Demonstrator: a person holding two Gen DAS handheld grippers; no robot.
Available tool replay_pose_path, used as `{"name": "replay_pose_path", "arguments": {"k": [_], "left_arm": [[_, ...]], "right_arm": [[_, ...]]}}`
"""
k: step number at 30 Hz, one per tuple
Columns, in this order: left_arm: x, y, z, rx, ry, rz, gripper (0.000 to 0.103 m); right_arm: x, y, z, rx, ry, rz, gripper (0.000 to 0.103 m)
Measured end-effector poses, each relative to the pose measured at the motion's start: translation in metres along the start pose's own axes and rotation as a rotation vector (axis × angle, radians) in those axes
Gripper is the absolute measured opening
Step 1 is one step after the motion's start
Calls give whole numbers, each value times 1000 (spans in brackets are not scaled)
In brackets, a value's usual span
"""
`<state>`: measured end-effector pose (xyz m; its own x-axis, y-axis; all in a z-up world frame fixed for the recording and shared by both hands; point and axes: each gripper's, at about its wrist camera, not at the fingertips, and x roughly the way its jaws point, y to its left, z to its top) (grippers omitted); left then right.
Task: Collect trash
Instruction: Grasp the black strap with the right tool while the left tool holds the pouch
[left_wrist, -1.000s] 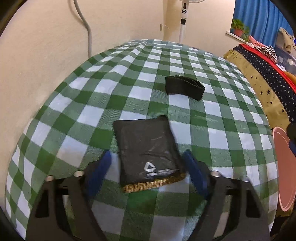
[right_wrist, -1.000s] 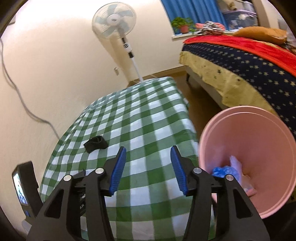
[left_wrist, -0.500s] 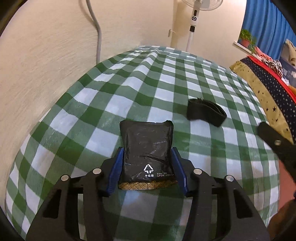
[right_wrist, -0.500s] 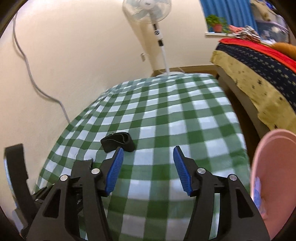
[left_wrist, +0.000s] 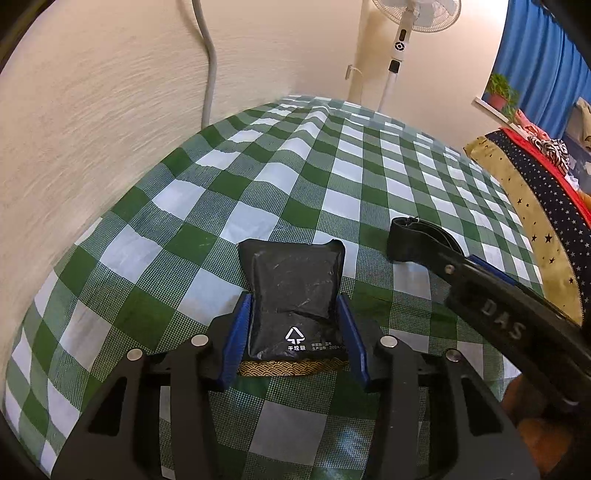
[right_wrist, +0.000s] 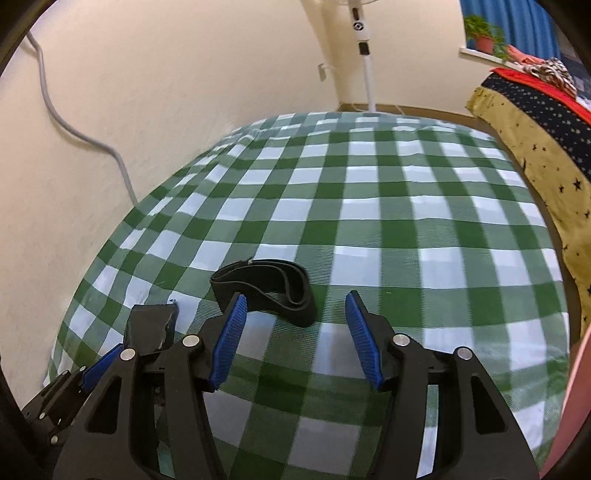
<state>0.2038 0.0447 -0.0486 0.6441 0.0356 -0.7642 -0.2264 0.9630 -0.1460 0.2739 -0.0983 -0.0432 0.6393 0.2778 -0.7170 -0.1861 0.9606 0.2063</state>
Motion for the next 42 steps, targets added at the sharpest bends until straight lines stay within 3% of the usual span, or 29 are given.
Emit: {"name": "replay_pose_path", "arguments": {"k": [2,4,5,19,42], "left_arm": [[0,0,0,-1,1,-1,46],[-2,1,-1,-2,1,-1,45],[-2,2,-1,-3,1,-1,45],[-24,-3,-1,-7,-29,-44,42],[-90,-32,-19,78,-116,-169,42]], "right_arm": [[2,3,0,-8,8,4,27],[0,2,-2,-3,6,23,12],[-1,2,-1,4,3,33,10],[-69,-26,-21,150,-109,-13,8],[-186,-32,-50,171,-234,-90,8]]}}
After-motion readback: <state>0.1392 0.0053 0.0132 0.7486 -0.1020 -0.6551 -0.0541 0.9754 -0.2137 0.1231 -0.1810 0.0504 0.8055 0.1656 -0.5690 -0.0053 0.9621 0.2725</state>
